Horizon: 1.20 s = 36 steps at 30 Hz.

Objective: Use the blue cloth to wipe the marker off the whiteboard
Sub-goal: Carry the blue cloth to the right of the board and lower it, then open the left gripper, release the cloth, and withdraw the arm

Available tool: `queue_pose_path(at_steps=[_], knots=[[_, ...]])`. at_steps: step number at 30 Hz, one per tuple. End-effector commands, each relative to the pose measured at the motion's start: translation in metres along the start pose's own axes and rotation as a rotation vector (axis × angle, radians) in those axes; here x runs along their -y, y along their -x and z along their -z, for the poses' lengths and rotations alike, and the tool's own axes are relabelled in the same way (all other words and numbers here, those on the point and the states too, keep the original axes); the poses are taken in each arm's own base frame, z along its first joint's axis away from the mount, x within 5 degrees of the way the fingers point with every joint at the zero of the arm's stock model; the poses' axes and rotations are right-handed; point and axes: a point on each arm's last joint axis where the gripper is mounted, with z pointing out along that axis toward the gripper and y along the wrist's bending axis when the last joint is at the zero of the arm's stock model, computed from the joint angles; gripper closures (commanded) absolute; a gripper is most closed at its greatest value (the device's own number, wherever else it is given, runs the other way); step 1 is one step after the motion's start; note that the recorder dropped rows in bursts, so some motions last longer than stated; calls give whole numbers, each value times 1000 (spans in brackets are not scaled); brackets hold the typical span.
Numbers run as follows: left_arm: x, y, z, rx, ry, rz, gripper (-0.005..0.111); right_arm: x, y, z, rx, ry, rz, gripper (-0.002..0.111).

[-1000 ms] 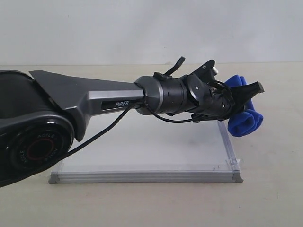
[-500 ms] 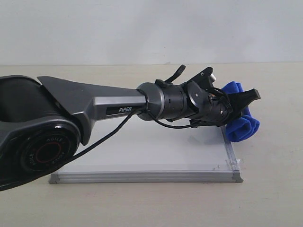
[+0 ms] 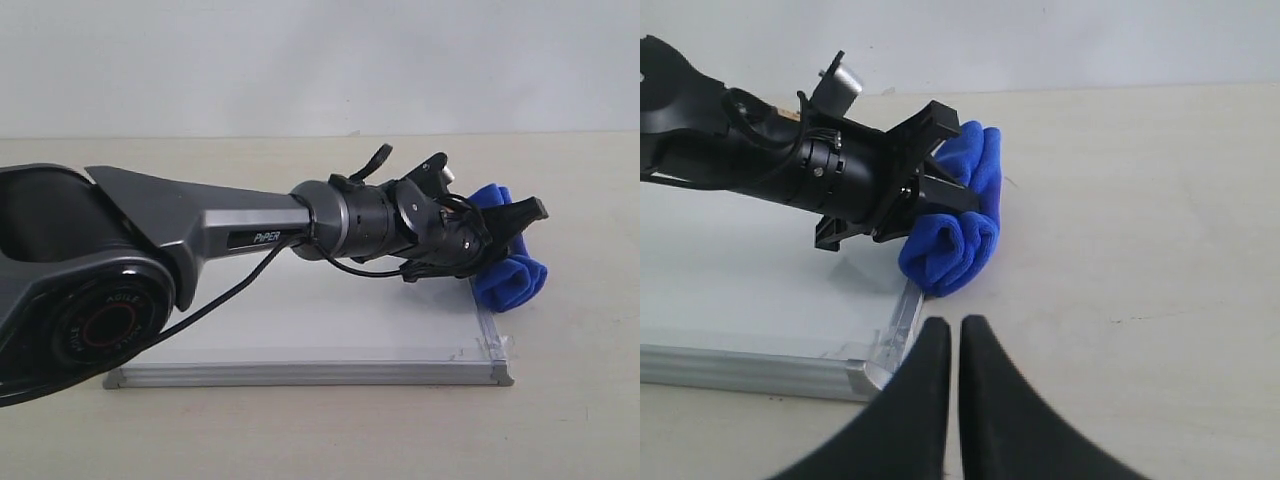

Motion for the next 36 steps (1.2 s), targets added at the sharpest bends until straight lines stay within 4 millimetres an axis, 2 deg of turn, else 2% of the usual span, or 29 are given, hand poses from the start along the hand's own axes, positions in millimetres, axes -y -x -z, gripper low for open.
queue_pose_path(at_steps=[1,5,9,17,22,25,28,33,36], knots=[[0,0,2,-16,1,13,82,0,1,0,12,-2,4,108],[0,1,2,-15,2,14,55,0,1,0,12,-2,4,108],[1,1,2,-20,1,14,38,0,1,0,12,-2,4,108],[17,12,19,-25,-30,-54,36,0,1,0,12,-2,4,108],[21,16,28,-86,-28,-102,36,0,1,0,12,-2,4,108],[19,19,32,-125,-16,-120,45,0,1,0,12,-2,4,108],[18,22,37,-152,8,-180,63,0,1,0,12,-2,4,108],[25,24,52,-199,45,-293,102,0,1,0,10,-2,4,108],[22,30,69,-186,98,-289,102,0,1,0,10,-2,4,108]])
